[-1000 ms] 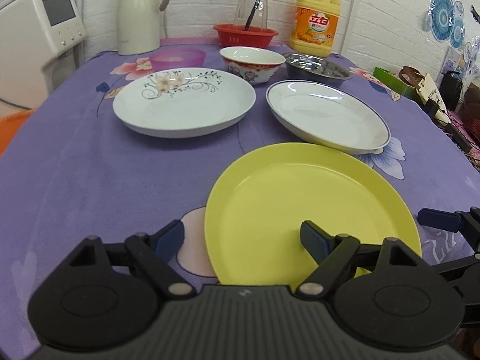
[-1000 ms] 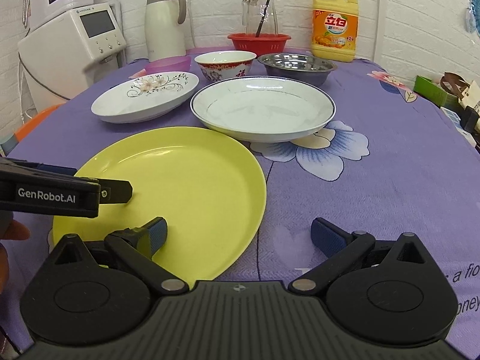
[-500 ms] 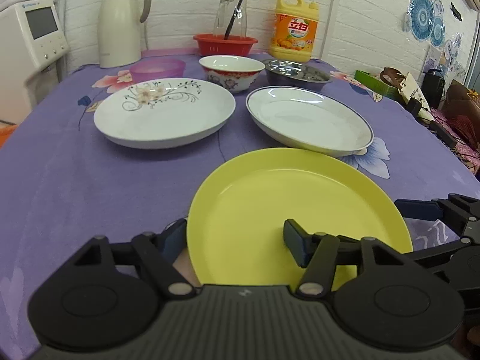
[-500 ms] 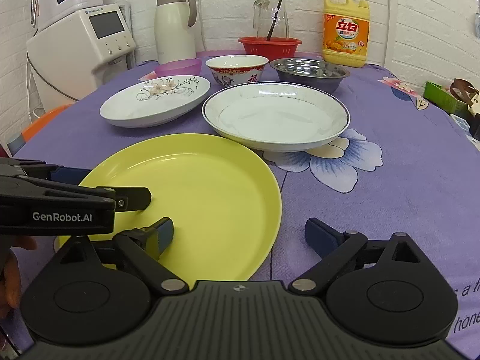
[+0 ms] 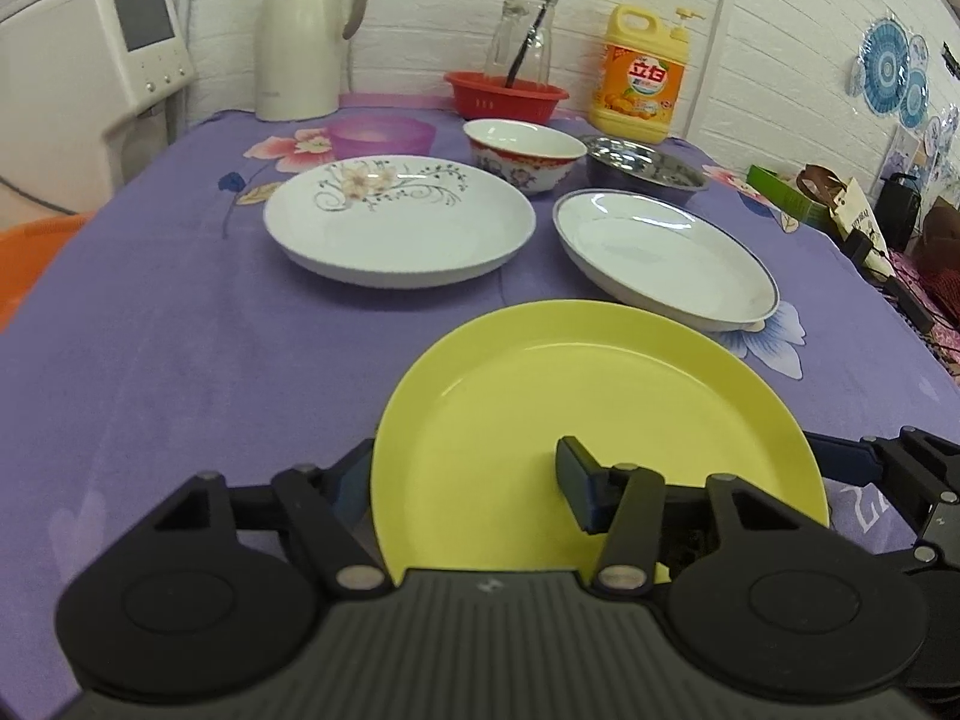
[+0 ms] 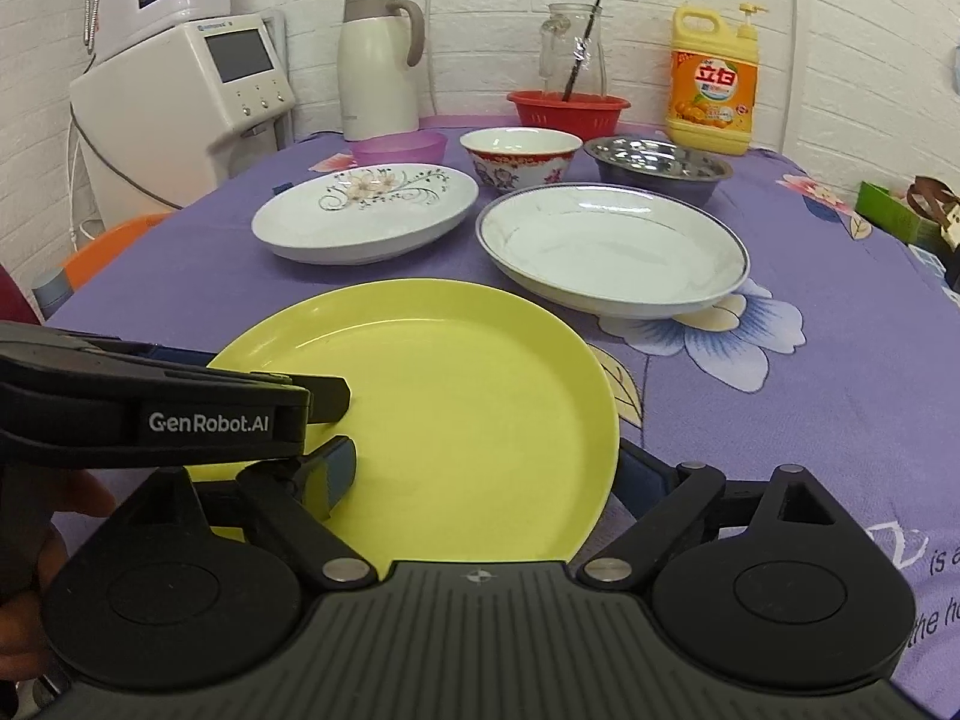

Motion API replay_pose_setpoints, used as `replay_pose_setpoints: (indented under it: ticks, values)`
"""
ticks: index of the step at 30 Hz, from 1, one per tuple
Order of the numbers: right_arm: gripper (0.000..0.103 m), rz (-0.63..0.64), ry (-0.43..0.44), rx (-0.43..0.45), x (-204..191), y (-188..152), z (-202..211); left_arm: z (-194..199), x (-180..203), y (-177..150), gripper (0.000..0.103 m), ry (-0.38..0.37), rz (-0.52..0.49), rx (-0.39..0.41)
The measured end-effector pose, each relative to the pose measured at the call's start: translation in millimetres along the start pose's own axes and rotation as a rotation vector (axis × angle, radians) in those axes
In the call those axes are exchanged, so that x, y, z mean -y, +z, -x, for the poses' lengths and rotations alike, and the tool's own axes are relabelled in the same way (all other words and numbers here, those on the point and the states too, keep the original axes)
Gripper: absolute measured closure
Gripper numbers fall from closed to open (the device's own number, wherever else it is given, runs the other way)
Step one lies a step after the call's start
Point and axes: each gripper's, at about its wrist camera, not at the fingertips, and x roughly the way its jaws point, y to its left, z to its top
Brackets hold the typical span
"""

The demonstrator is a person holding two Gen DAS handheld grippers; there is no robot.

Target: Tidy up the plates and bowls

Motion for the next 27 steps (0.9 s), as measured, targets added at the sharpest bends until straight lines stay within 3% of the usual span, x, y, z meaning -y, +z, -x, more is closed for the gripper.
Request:
replay_pose_setpoints:
  ticks: [7, 12, 15, 22, 27]
  values:
    - [0.0, 0.067, 0.092, 0.031, -44, 17, -2, 29, -45, 0, 0.051, 0.089, 0.059, 0.041]
    - [0.0, 0.096, 0.111, 0.025, -61, 24, -15, 21, -56, 1, 0.051, 0.103, 0.073, 0.032]
    - [0.0, 0.099, 0.1, -0.016, -62, 21, -30, 0, -58, -5, 0.039, 0.106, 0.058, 0.002]
    - [0.0, 0.046, 0.165, -0.05, -50, 17, -33, 7, -67, 1, 0.031, 0.065, 0.079, 0.018]
    - [0.0, 0.006, 0.141, -0.015, -32, 25, -21, 19, -76, 21, 0.031, 0.085, 0.063, 0.067]
